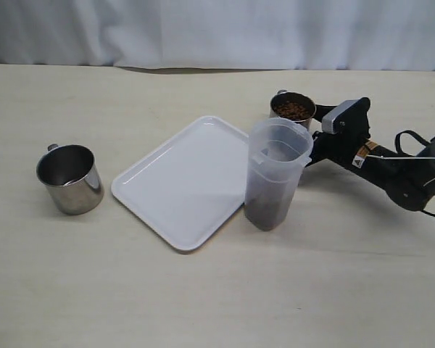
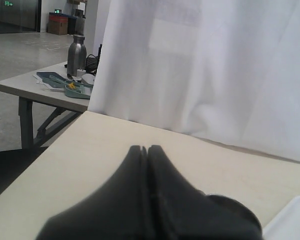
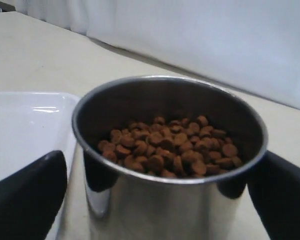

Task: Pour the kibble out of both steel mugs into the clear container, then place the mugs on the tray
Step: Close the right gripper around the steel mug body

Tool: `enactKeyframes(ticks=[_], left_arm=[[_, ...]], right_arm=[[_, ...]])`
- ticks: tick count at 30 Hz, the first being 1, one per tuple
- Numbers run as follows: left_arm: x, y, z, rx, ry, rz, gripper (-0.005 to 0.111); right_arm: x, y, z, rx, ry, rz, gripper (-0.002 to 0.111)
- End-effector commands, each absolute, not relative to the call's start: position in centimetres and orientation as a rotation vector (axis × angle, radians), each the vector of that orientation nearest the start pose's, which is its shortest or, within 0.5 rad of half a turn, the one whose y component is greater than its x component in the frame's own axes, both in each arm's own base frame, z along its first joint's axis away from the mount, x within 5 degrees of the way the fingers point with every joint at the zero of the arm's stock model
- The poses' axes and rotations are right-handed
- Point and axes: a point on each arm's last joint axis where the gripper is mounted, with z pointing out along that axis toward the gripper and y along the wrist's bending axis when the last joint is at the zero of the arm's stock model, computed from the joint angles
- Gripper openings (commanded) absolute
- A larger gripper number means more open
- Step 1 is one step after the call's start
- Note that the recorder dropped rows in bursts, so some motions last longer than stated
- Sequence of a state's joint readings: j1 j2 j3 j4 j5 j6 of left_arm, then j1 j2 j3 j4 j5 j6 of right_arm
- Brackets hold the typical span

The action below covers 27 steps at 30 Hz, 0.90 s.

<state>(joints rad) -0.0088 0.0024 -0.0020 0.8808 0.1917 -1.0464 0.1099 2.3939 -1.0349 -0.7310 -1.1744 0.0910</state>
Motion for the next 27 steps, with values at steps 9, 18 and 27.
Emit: enactKeyframes(ticks=[9,18,27], left_arm=[[5.55,1.3,20.23,-0.245,1.585,-0.02,0.0],[5.55,1.32,20.26,-0.232,1.584,-0.005,0.0],[5.55,1.32,20.26,-0.232,1.584,-0.005,0.0]], right_arm=[[39.65,9.64,3.51,-0.694,1.664,0.432,0.084],[39.71,9.61,3.68,-0.678,1.65,0.434,0.084],[40.01,9.23,3.62,-0.61,1.659,0.41,0.084]])
